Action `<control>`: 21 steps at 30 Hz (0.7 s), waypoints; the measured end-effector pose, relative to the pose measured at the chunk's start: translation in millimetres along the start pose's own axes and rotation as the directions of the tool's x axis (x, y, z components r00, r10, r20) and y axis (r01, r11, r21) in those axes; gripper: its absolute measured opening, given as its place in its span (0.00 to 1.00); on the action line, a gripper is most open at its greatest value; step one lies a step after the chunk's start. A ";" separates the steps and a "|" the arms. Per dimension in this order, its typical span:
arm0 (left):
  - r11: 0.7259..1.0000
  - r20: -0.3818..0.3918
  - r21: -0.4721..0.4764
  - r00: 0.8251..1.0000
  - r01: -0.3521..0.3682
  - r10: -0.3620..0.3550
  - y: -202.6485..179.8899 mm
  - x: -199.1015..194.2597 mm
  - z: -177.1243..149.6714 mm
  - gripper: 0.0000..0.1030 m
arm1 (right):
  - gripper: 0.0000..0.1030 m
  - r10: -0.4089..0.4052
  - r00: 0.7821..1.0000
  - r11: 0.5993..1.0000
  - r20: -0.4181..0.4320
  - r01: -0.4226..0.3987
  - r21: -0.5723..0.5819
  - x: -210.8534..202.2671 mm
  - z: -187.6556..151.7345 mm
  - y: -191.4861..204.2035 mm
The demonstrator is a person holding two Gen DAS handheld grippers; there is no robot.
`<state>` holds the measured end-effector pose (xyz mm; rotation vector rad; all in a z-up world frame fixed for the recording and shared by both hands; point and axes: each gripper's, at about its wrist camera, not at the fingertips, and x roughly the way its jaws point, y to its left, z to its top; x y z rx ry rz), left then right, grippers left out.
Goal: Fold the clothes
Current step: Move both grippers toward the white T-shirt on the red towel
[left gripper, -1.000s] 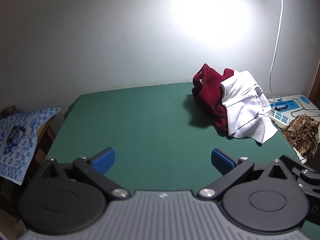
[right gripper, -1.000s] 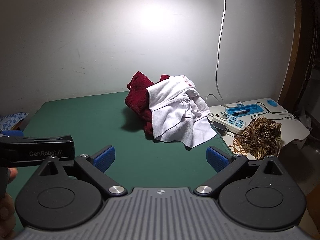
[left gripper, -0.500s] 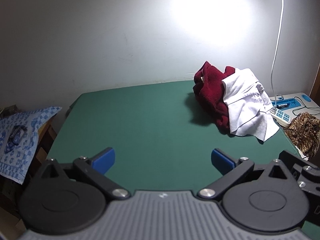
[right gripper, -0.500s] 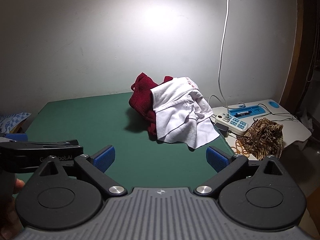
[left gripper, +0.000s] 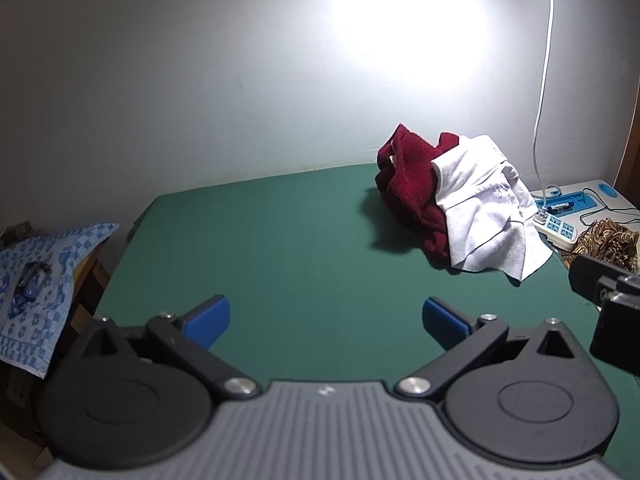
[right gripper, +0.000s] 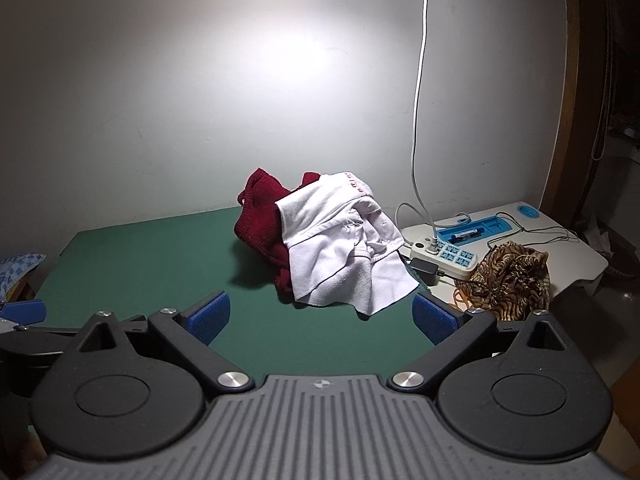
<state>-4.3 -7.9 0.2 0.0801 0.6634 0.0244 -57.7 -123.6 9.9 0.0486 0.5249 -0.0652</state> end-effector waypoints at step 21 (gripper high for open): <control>1.000 -0.006 0.009 1.000 -0.007 0.007 -3.6 2.1 -3.3 1.00 | 0.97 0.011 1.000 1.000 -0.012 -0.011 0.000 3.3 -3.2 -4.3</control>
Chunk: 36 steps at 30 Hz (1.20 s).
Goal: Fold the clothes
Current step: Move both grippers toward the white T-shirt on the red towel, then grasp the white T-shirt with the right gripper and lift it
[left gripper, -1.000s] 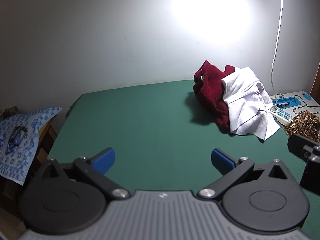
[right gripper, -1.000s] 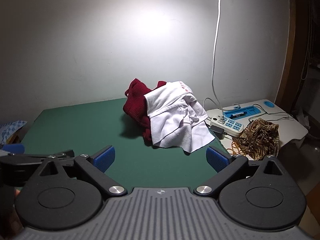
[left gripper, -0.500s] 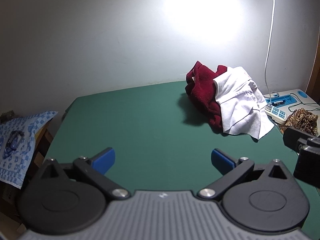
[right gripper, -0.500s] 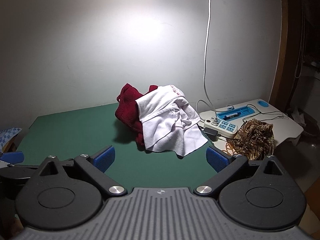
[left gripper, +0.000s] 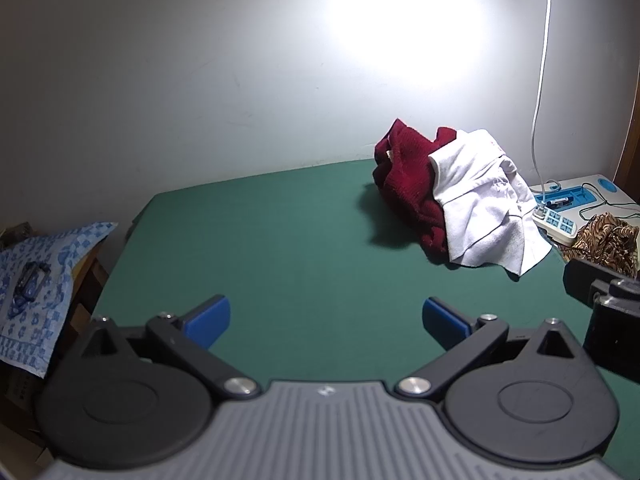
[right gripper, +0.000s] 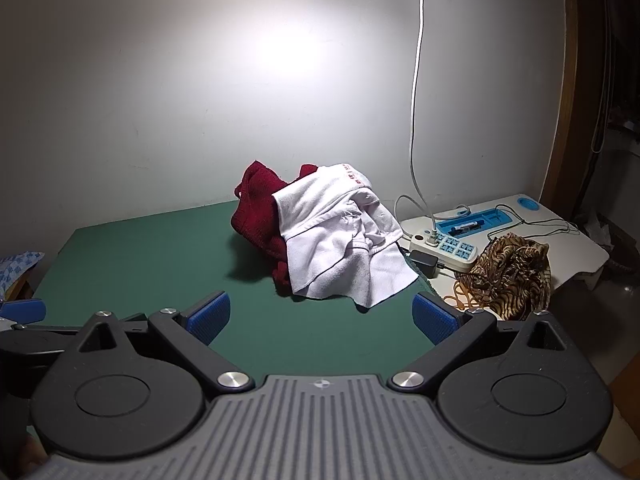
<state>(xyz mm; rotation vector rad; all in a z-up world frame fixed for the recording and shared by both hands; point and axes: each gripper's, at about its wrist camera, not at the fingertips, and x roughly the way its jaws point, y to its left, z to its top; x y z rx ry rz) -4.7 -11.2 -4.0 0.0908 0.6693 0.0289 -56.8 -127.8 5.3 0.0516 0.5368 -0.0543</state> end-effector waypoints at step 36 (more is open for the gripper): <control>0.985 -0.056 0.105 0.990 0.136 -0.131 -4.4 72.1 -5.2 1.00 | 0.85 -0.036 0.996 0.998 -0.079 0.033 -0.044 89.8 4.4 1.5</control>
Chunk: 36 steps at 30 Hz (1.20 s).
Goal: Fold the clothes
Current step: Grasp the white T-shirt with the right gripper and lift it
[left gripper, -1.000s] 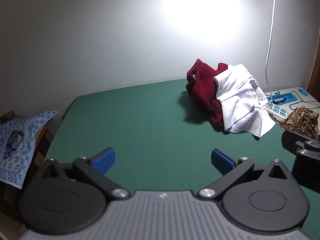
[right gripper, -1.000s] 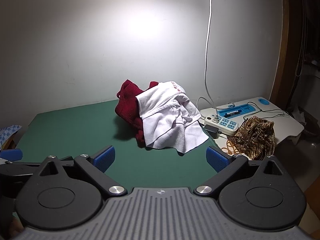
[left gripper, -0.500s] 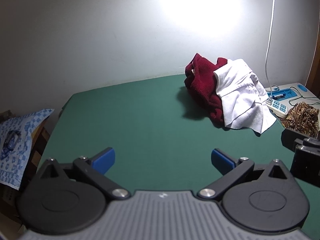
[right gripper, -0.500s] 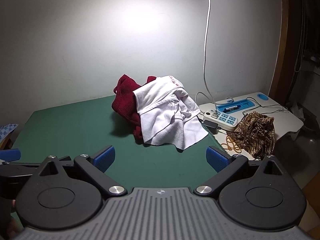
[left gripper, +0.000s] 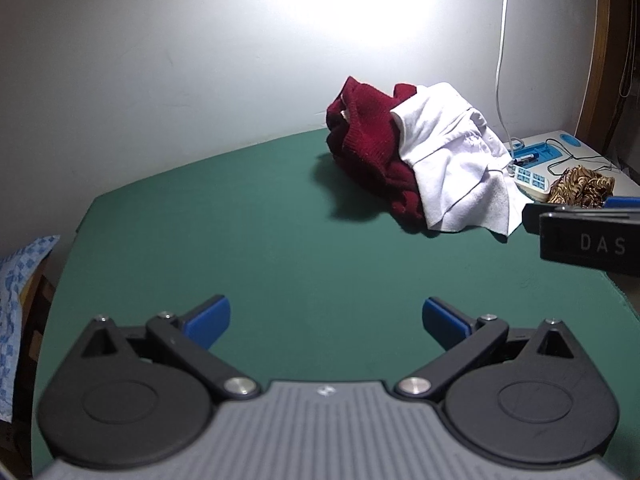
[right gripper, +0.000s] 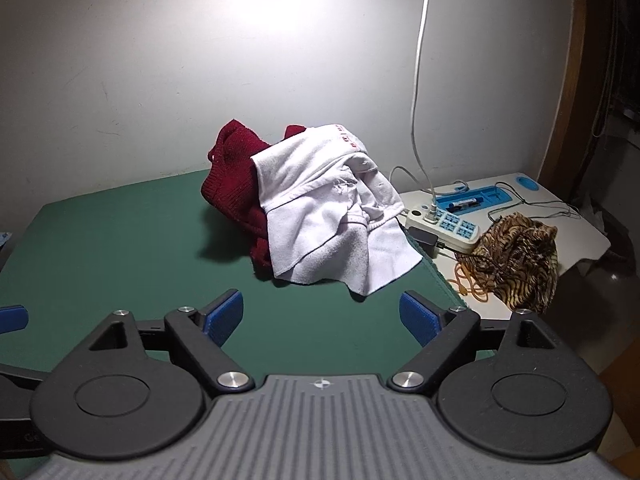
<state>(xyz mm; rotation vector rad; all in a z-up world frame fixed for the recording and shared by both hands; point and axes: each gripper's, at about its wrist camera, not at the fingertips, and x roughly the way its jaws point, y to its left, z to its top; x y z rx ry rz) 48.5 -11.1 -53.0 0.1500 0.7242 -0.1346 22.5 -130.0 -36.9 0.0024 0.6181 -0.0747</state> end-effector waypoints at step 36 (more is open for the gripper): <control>0.987 0.014 -0.122 0.994 -0.104 0.106 -19.1 8.5 29.3 0.99 | 0.04 0.392 0.725 0.850 0.566 -0.521 0.078 -61.8 263.8 -97.3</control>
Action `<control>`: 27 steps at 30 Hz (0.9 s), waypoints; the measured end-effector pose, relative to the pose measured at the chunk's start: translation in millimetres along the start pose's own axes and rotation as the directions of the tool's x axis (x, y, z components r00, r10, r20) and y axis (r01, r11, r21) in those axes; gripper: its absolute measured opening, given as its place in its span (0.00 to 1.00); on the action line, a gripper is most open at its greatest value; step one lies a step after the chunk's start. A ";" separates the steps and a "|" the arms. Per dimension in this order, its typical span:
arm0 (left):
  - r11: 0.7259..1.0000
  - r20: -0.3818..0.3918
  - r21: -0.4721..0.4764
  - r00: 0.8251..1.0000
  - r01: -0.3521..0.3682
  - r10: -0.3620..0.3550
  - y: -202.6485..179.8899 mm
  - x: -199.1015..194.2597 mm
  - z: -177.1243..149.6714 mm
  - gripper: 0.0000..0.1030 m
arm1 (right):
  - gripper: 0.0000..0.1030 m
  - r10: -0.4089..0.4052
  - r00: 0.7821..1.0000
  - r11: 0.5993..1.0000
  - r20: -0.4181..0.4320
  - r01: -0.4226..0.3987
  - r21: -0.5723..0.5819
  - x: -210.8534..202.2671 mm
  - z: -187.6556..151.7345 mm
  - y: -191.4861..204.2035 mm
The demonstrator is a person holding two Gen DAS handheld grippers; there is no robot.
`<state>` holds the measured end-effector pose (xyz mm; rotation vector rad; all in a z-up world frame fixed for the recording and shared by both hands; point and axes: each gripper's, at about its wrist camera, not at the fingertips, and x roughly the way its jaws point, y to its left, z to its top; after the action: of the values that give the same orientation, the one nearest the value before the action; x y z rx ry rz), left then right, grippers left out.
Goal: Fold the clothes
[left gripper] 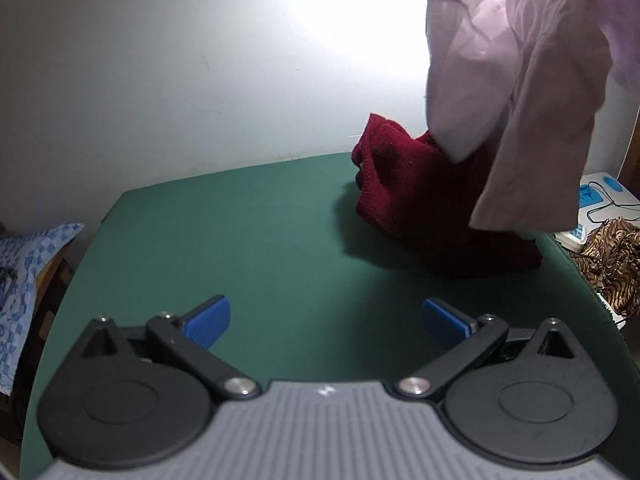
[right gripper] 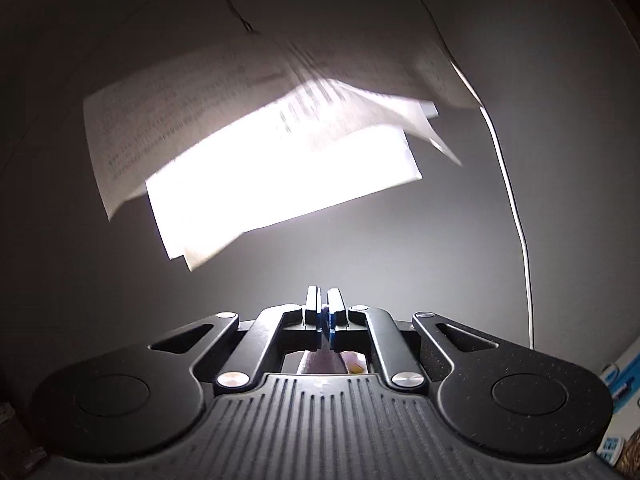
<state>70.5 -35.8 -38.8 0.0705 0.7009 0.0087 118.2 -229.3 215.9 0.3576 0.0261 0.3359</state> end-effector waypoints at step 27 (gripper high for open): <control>0.986 -0.035 0.139 0.996 0.090 -0.086 69.9 -39.3 -61.9 0.99 | 0.04 -0.456 0.557 0.889 -0.694 0.325 -0.323 -74.0 -335.6 -61.9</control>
<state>1.7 36.5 -55.9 0.1747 0.7329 -0.1246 39.8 -194.2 -122.6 0.0155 0.9110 0.0105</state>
